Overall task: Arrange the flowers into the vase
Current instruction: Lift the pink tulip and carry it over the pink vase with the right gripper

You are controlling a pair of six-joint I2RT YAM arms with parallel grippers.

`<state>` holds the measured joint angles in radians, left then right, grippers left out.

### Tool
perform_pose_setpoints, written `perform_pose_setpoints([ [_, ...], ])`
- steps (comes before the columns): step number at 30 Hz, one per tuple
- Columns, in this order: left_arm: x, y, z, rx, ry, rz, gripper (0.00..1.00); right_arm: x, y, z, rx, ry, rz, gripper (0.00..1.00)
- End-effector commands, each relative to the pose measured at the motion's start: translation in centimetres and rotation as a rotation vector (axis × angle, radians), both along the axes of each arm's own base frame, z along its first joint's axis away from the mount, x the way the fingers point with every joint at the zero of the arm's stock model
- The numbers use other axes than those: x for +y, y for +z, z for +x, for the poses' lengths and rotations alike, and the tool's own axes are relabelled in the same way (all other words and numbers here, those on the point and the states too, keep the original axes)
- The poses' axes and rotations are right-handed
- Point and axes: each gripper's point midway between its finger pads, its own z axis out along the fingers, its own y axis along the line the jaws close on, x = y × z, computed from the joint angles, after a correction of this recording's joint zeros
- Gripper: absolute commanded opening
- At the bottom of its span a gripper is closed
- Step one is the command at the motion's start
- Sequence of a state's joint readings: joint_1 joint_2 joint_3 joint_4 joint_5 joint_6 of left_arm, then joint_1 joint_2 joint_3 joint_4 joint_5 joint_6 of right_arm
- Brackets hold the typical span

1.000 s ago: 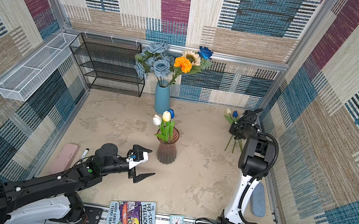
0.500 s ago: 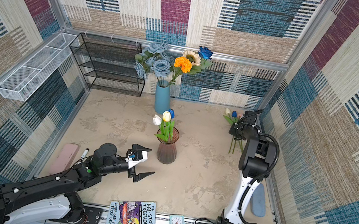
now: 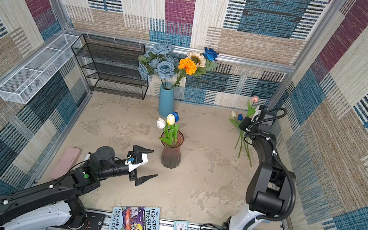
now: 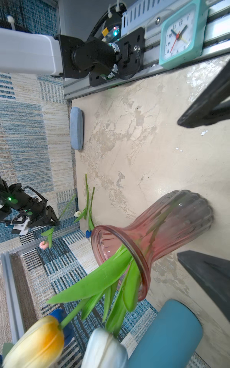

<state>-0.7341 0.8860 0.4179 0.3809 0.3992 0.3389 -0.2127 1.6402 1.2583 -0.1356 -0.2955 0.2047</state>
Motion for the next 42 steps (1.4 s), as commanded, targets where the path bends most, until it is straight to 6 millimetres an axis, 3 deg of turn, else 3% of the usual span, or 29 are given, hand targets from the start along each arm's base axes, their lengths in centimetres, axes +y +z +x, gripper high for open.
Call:
perform_pose_setpoints([
  [1, 0.3, 2.8, -0.6, -0.065, -0.009, -0.095, 0.99, 3.3, 7.7, -1.5, -0.300, 0.150, 0.000, 0.00],
  [4, 0.8, 5.4, -1.3, -0.133, -0.012, -0.185, 0.99, 6.6, 12.4, -4.8, -0.484, 0.280, -0.033, 0.00],
  [9, 1.7, 8.8, -2.0, -0.221, -0.010, -0.285, 0.99, 13.5, 17.6, -11.6, -0.781, 0.541, -0.079, 0.00],
  [15, 1.8, 9.2, -1.8, -0.224, 0.003, -0.306, 0.99, 19.9, 20.2, -19.8, -1.062, 0.767, -0.070, 0.00],
  [18, 1.9, 8.4, -1.1, -0.208, 0.036, -0.310, 0.99, 22.3, 21.1, -22.5, -1.165, 0.817, -0.015, 0.00],
  [22, 1.8, 7.5, 0.0, -0.189, 0.076, -0.316, 0.99, 24.6, 21.5, -23.6, -1.222, 0.876, 0.099, 0.00],
  [29, 1.1, 6.2, 0.8, -0.154, 0.079, -0.287, 0.99, 28.7, 21.1, -22.8, -1.199, 0.994, 0.235, 0.00],
  [33, 1.0, 5.3, 1.2, -0.135, 0.089, -0.270, 0.99, 29.8, 20.4, -22.3, -1.170, 1.019, 0.275, 0.00],
  [42, 0.5, 4.3, 1.8, -0.115, 0.093, -0.234, 0.99, 31.6, 15.8, -21.3, -1.074, 1.084, 0.297, 0.00],
])
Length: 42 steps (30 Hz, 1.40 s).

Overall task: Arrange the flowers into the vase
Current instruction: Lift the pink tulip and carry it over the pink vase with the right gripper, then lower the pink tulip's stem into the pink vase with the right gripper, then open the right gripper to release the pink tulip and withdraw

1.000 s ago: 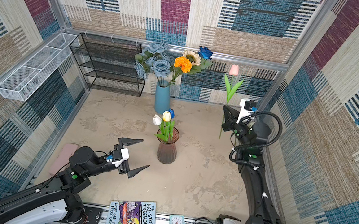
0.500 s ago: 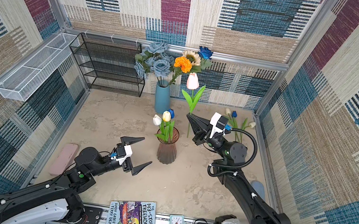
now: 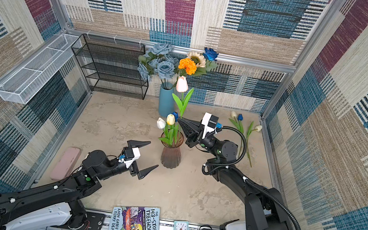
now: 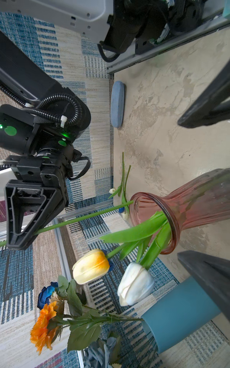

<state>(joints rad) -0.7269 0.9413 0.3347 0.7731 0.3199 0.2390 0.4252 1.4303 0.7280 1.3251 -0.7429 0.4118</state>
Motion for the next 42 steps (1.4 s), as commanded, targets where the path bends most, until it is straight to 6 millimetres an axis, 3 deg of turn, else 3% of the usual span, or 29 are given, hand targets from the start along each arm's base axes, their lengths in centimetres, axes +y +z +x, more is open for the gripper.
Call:
perform_pose_setpoints([
  [1, -0.1, 0.7, 0.1, -0.009, -0.002, -0.015, 0.99, 0.3, -0.3, -0.7, -0.026, 0.037, 0.013, 0.00],
  [11, 0.0, -0.1, 0.2, 0.013, 0.004, -0.008, 0.99, 1.8, -4.3, 0.3, 0.005, 0.045, -0.061, 0.00],
  [13, -0.1, -0.1, 0.2, 0.013, 0.002, -0.007, 0.99, 1.8, -5.0, 0.6, 0.012, 0.029, -0.073, 0.07],
  [17, -0.2, -0.2, 0.3, 0.011, 0.000, 0.002, 0.99, 1.6, -5.5, 0.9, 0.019, -0.007, -0.097, 0.30],
  [27, -0.8, -0.1, 0.2, 0.017, -0.030, 0.020, 0.99, 0.1, -4.6, 1.6, 0.003, -0.176, -0.144, 0.56],
  [32, -0.9, -0.3, 0.0, 0.023, -0.046, 0.050, 0.99, -1.8, -2.7, 1.6, -0.024, -0.303, -0.135, 0.66],
  [36, -0.9, -0.7, -0.5, 0.020, -0.067, 0.079, 0.99, -4.5, -0.8, 2.9, -0.003, -0.439, -0.116, 0.70],
  [39, -1.2, -2.3, -1.2, 0.038, -0.111, 0.151, 0.99, -8.0, 0.4, 5.3, 0.079, -0.534, -0.095, 0.71],
  [42, -1.4, -3.2, -1.6, 0.062, -0.137, 0.199, 0.99, -11.9, -1.0, 9.9, 0.234, -0.676, -0.136, 0.69],
])
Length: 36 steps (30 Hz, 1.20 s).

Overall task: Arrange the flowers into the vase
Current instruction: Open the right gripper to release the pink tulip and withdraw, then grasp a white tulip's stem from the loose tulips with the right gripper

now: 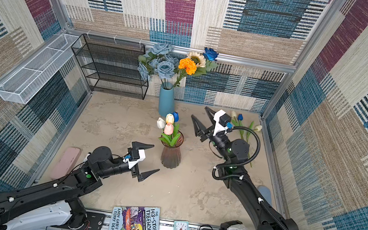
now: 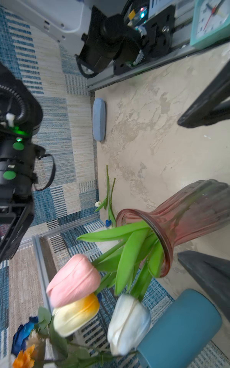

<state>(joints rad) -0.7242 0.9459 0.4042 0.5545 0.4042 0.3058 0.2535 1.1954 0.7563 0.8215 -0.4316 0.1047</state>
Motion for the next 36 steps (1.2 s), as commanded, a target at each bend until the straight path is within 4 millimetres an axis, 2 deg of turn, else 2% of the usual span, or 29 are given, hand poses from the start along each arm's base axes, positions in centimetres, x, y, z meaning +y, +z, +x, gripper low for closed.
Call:
perform_pose_setpoints([
  [1, -0.3, -1.5, -0.9, 0.015, -0.060, 0.073, 0.99, -4.2, -3.7, 5.7, 0.274, -0.194, 0.004, 0.66],
  [3, -0.5, -2.2, -0.9, 0.033, -0.066, 0.087, 0.99, -7.3, -6.3, 9.0, 0.428, -0.301, -0.006, 0.60],
  [7, -0.8, -3.4, -0.6, 0.075, -0.071, 0.100, 0.99, -13.4, -13.3, 14.4, 0.766, -0.423, -0.067, 0.48],
  [9, -1.1, -4.0, -0.5, 0.094, -0.077, 0.106, 0.99, -16.2, -16.5, 15.8, 0.895, -0.493, -0.121, 0.43],
  [13, -1.8, -4.6, -0.2, 0.121, -0.097, 0.112, 0.99, -21.1, -21.2, 17.1, 1.070, -0.594, -0.163, 0.37],
  [18, -2.3, -5.3, -0.1, 0.147, -0.116, 0.117, 0.99, -25.8, -26.5, 17.8, 1.225, -0.683, -0.252, 0.35],
  [19, -2.4, -5.4, -0.1, 0.148, -0.119, 0.116, 0.99, -26.5, -27.7, 17.9, 1.253, -0.690, -0.268, 0.35],
  [22, -2.5, -5.5, 0.0, 0.149, -0.119, 0.121, 0.99, -28.8, -29.7, 18.4, 1.298, -0.748, -0.302, 0.35],
  [26, -2.4, -5.8, 0.2, 0.149, -0.110, 0.128, 0.99, -29.5, -31.4, 19.0, 1.331, -0.738, -0.353, 0.36],
  [31, -2.4, -6.3, 0.4, 0.152, -0.100, 0.129, 0.99, -29.0, -33.5, 19.2, 1.380, -0.684, -0.361, 0.32],
  [34, -2.4, -6.1, 0.3, 0.149, -0.103, 0.127, 0.99, -30.1, -34.2, 19.1, 1.395, -0.756, -0.357, 0.32],
  [36, -2.4, -6.0, 0.2, 0.149, -0.104, 0.127, 0.99, -30.6, -33.8, 19.3, 1.377, -0.794, -0.330, 0.32],
])
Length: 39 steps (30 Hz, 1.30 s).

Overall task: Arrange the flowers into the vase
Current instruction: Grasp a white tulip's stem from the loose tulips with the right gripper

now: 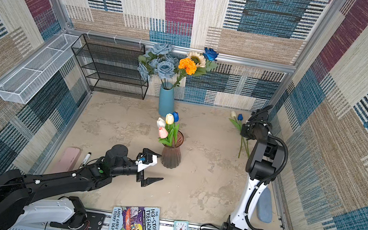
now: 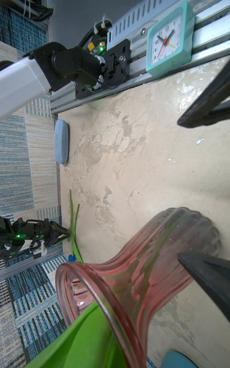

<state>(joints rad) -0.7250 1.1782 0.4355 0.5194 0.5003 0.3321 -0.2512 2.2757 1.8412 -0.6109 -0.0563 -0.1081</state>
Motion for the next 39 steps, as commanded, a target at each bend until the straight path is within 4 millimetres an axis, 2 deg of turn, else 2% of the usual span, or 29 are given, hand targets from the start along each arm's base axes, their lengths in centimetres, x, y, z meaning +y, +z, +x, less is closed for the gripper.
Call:
perform_pose_setpoints([
  [1, -0.1, 0.8, 0.0, -0.016, 0.000, -0.026, 0.99, -1.1, 0.6, 0.2, -0.028, -0.066, -0.030, 0.31],
  [4, 0.1, 0.6, 0.0, -0.018, 0.008, -0.020, 0.99, -1.6, 1.0, 0.4, -0.057, -0.092, -0.028, 0.31],
  [11, 0.2, 0.8, 0.0, -0.015, 0.018, -0.034, 0.99, -2.5, -1.5, 0.5, -0.018, -0.130, -0.040, 0.28],
  [15, 0.2, 1.0, 0.0, -0.021, 0.018, -0.034, 0.99, -2.6, -2.7, 0.6, 0.004, -0.131, -0.036, 0.20],
  [18, 0.2, 1.4, 0.1, -0.028, 0.018, -0.032, 0.99, -2.5, -2.5, 0.9, -0.009, -0.122, -0.033, 0.11],
  [21, 0.1, 1.8, 0.2, -0.035, 0.017, -0.032, 0.99, -2.6, -1.2, 1.3, -0.042, -0.119, -0.041, 0.05],
  [27, 0.0, 2.3, 0.4, -0.046, 0.019, -0.042, 0.99, -2.4, 4.9, 2.2, -0.175, -0.099, -0.056, 0.00],
  [33, 0.1, 3.0, 0.3, -0.058, 0.023, -0.057, 0.99, -2.1, 11.7, 1.3, -0.323, -0.090, -0.094, 0.00],
  [36, 0.2, 3.7, 0.2, -0.069, 0.022, -0.074, 0.99, -0.5, 16.1, 0.3, -0.443, -0.038, -0.075, 0.00],
  [37, 0.3, 4.0, 0.1, -0.075, 0.022, -0.085, 0.99, 0.3, 18.3, -0.1, -0.506, -0.015, -0.066, 0.00],
  [39, 0.4, 4.9, -0.1, -0.093, 0.022, -0.113, 0.99, 2.2, 21.2, -1.8, -0.610, 0.028, -0.038, 0.00],
])
